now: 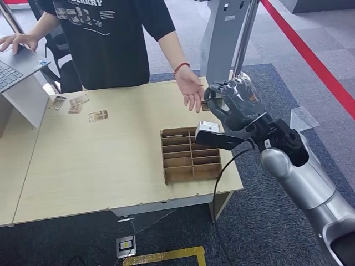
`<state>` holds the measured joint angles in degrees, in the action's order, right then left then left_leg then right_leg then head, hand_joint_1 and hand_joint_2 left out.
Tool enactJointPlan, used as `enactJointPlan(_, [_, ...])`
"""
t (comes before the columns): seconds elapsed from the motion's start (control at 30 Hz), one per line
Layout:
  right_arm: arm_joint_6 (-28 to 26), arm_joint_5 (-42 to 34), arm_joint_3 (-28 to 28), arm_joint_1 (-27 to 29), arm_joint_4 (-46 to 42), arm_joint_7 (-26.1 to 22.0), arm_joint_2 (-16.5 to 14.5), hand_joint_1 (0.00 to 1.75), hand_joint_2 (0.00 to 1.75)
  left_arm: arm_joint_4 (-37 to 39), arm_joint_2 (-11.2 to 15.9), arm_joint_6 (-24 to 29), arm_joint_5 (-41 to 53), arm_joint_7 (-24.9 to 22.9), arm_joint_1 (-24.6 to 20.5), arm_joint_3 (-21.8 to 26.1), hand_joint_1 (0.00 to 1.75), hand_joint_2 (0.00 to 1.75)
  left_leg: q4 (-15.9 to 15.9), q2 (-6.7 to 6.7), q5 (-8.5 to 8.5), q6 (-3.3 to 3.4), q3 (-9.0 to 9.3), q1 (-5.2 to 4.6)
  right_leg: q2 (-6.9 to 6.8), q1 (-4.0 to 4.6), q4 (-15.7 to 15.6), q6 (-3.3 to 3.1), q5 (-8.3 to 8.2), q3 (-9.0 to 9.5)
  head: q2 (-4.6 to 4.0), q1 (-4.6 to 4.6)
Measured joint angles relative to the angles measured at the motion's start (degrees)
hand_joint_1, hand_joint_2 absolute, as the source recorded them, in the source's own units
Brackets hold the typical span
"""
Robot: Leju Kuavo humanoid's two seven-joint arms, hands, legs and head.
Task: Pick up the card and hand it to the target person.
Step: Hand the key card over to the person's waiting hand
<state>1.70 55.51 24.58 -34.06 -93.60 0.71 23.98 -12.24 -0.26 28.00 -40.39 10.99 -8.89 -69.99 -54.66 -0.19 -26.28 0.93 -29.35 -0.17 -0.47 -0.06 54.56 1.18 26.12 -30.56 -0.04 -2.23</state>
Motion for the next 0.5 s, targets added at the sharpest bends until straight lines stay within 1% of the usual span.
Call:
enactJointPlan(0.13, [-3.8, 0.3, 0.0, -2.0, -1.7, 1.1, 0.6, 1.75, 1.75, 0.0, -0.1, 0.0, 0.2, -0.1, -0.2, 0.0, 0.0, 1.75, 0.0, -0.01, 0.0, 0.0, -0.01, 0.0, -0.01, 0.0, 0.0, 0.0, 0.0, 0.01, 0.0, 0.0])
enactJointPlan(0.27, [-8.6, 2.6, 0.7, -3.1, -2.0, 1.7, 0.5, 1.75, 1.75, 0.0, -0.3, 0.1, 0.3, -0.4, -0.3, 0.0, 0.0, 1.75, 0.0, -0.03, 0.0, 0.0, -0.03, 0.01, -0.04, 0.0, 0.0, 0.0, 0.0, 0.02, 0.0, 0.0])
enactJointPlan(0.37, [-12.2, 5.7, 1.6, -3.4, -1.0, 2.6, -0.2, 1.75, 1.75, 0.0, -0.5, 0.3, 0.3, -0.4, -0.4, 0.0, 0.0, 1.75, 0.0, -0.05, 0.0, 0.0, -0.05, 0.01, -0.06, 0.0, 0.0, 0.0, 0.0, 0.02, 0.01, 0.0])
enactJointPlan(0.5, [-17.1, 9.5, 3.4, -3.8, 2.5, 3.6, -2.1, 1.75, 1.75, 0.0, -0.8, 0.6, 0.3, -0.4, -0.4, 0.0, 0.0, 1.75, 0.0, -0.06, 0.0, 0.0, -0.05, 0.01, -0.07, 0.01, 0.0, 0.0, 0.0, 0.02, 0.01, 0.0])
